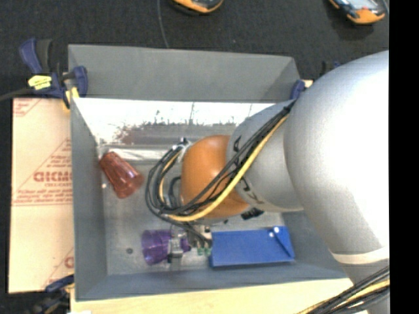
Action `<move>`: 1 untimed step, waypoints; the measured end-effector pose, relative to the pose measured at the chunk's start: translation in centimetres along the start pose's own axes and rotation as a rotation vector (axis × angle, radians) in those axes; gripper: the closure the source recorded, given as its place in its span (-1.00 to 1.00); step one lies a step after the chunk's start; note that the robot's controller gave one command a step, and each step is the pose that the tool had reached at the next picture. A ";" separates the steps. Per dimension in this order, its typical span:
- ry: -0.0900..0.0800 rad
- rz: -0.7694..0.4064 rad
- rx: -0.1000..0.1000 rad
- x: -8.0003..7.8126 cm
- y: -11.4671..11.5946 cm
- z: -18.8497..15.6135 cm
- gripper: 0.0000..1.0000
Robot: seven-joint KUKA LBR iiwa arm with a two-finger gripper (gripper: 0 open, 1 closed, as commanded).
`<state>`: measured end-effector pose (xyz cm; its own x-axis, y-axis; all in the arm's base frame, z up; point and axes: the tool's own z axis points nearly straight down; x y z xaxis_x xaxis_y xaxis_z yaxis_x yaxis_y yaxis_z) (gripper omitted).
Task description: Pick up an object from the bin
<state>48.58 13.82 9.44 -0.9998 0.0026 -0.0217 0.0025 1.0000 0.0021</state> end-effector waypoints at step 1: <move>-0.007 -0.165 0.001 0.8 1.7 2.1 -1.00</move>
Offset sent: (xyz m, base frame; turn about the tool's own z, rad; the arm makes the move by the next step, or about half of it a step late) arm -0.0012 0.0126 -0.0244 -0.0847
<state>47.86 15.51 7.33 -0.9863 -0.1622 -0.0286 -0.1622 0.9868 -0.0028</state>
